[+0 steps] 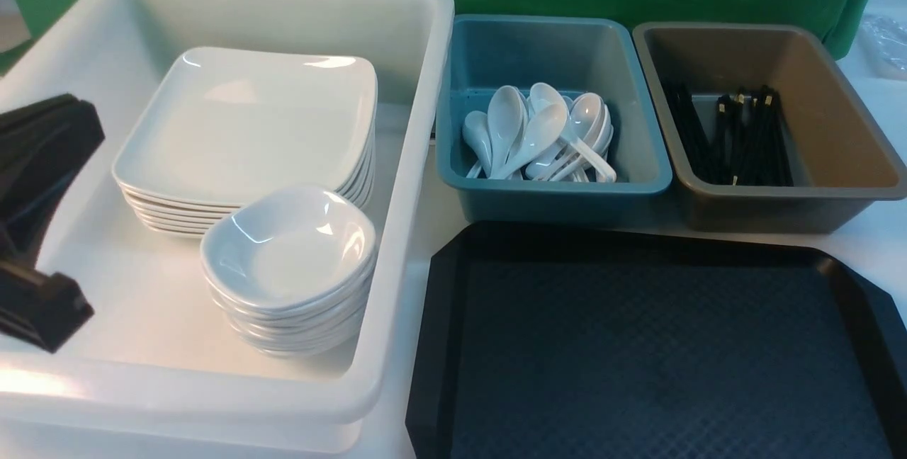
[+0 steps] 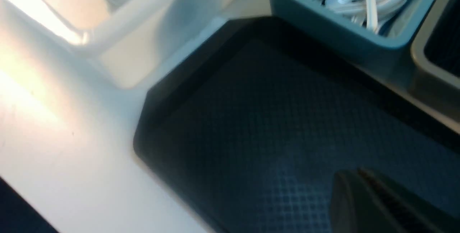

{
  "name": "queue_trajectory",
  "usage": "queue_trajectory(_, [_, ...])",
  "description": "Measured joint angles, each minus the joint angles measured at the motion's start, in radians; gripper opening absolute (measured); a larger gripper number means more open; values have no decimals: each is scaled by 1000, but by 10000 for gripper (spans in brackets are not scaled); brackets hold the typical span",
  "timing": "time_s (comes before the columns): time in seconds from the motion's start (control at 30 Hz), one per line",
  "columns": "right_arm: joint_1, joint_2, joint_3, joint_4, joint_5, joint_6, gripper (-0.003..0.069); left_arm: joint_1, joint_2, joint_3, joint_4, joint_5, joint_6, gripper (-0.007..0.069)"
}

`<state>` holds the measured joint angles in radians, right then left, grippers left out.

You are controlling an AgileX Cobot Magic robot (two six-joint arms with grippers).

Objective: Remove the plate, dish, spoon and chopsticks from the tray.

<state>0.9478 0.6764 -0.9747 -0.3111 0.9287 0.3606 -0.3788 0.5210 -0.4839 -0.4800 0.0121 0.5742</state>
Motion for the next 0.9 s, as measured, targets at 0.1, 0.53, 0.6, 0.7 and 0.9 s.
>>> queue_trajectory(0.1, [0, 0, 0, 0, -14, 40, 25, 0, -15, 30, 64, -12, 0, 5])
queue_trajectory(0.53, [0, 0, 0, 0, -31, 65, 50, 0, -15, 56, 204, 3, 0, 5])
queue_trajectory(0.6, [-5, 0, 2, 2, -35, 65, 55, 0, -15, 56, 206, 3, 0, 5])
queue_trajectory(0.7, [-34, -1, 2, 3, -41, 68, 59, 0, -15, 56, 206, 3, 0, 5])
queue_trajectory(0.9, [-277, -44, 15, 9, -62, 74, 75, 0, -15, 56, 206, 6, 0, 5])
